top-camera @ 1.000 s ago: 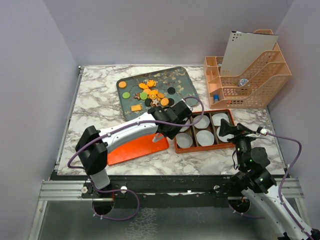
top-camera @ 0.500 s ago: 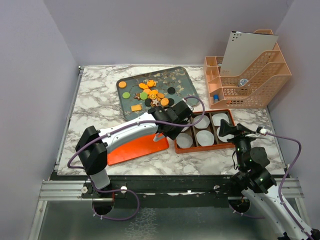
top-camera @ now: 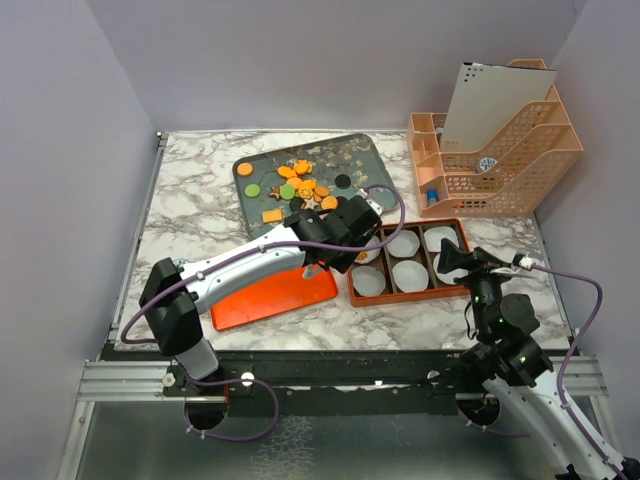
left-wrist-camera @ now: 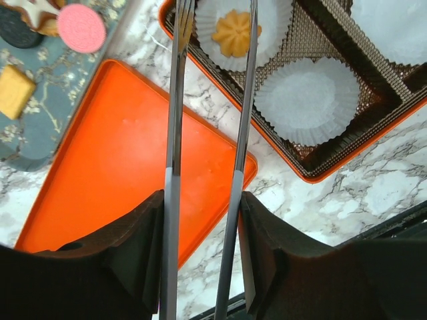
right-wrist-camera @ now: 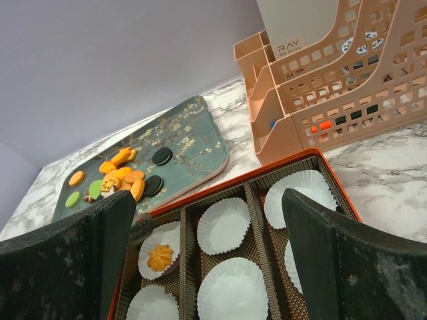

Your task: Pack the cookies

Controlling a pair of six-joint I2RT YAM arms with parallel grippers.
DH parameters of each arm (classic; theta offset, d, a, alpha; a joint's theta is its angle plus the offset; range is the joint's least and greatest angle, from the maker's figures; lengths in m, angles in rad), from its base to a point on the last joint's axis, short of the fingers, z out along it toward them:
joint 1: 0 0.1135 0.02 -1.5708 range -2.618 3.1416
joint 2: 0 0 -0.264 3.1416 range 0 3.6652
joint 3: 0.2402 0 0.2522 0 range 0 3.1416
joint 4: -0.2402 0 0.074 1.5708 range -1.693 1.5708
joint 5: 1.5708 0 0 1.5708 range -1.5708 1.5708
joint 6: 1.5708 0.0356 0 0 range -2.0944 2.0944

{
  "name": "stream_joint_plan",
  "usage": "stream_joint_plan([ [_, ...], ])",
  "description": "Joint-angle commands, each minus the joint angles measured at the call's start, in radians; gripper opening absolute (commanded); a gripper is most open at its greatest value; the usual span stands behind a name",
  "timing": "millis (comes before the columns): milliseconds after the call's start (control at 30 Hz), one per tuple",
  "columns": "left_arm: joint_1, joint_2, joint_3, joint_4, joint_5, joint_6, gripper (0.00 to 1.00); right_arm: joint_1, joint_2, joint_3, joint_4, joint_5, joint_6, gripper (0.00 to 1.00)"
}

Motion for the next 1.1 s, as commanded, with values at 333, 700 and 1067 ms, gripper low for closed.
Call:
stream_joint_plan([
  [333, 0.199, -0.205, -0.029, -0.041, -0.068, 0.01, 0.45, -0.003, 0.006, 0.003, -0.013, 0.026, 0.006, 1.0],
  [700, 0.424, -0.229, -0.14, -0.031, -0.052, 0.006, 0.45, -0.003, 0.006, 0.001, -0.01, 0.025, 0.006, 1.0],
  [1067, 0.504, -0.223, -0.22, 0.016, -0.052, -0.069, 0.58, -0.003, 0.007, 0.003, -0.01, 0.024, 0.006, 1.0],
])
